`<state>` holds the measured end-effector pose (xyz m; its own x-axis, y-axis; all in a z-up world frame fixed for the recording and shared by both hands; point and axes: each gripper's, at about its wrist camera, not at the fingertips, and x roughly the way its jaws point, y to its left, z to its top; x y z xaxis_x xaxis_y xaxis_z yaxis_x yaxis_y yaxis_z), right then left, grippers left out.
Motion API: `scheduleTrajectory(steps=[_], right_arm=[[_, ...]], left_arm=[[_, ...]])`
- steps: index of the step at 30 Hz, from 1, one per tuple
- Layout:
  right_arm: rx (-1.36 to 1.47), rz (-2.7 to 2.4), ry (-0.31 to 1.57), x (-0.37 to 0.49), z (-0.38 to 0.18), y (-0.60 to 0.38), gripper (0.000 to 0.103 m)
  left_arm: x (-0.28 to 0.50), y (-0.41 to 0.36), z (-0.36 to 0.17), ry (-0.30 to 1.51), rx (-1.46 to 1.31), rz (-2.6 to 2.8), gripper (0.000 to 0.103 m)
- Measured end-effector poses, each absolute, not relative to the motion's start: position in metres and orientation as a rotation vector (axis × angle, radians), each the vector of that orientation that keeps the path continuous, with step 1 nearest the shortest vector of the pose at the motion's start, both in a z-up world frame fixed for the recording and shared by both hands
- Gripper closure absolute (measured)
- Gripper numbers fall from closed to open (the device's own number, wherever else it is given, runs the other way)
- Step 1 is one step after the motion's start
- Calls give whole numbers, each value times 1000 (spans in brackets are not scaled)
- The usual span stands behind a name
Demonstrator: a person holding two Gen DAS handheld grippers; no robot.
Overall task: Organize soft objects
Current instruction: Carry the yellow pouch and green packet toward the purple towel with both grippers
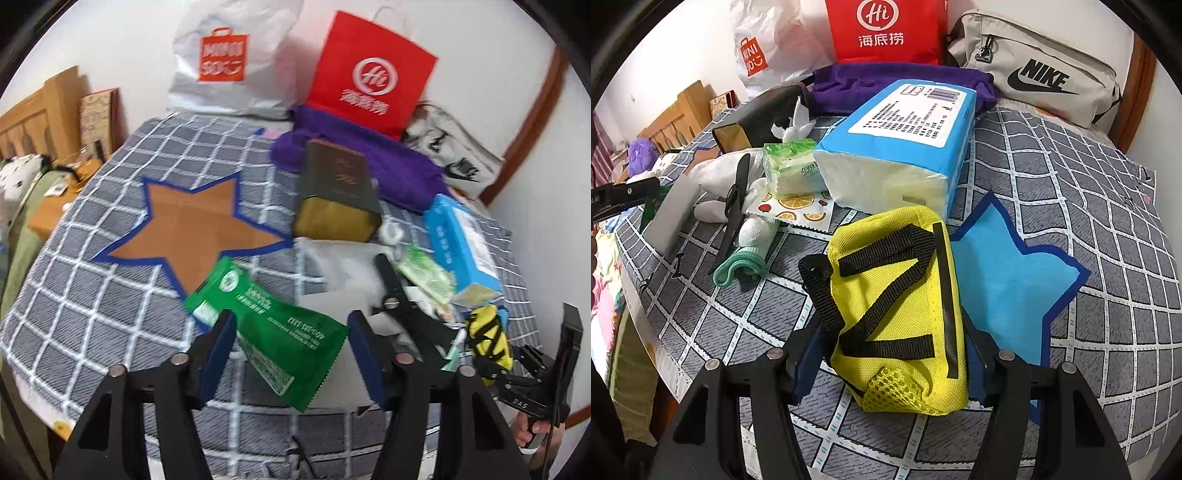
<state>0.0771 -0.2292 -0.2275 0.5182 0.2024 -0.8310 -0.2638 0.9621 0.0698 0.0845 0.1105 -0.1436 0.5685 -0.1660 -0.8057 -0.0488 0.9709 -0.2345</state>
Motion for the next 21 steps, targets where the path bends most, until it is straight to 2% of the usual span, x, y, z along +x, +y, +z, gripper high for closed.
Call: scheduleTrajectory(steps=[1,14,17,21], right_arm=[[-68,281,988,77,-227,-229,39],[-58,297,961,76,-216,-242,42],[-42,310,952,74,-208,-247,42],[-25,315,946,75,-199,-253,42]], left_arm=[[85,114,-146,984,-250,-54,32],[101,146,-178,1092,-400,113,31],[112,146,-183,1100,-394,158,23],[125,147,-190,1089,-404,218,21]])
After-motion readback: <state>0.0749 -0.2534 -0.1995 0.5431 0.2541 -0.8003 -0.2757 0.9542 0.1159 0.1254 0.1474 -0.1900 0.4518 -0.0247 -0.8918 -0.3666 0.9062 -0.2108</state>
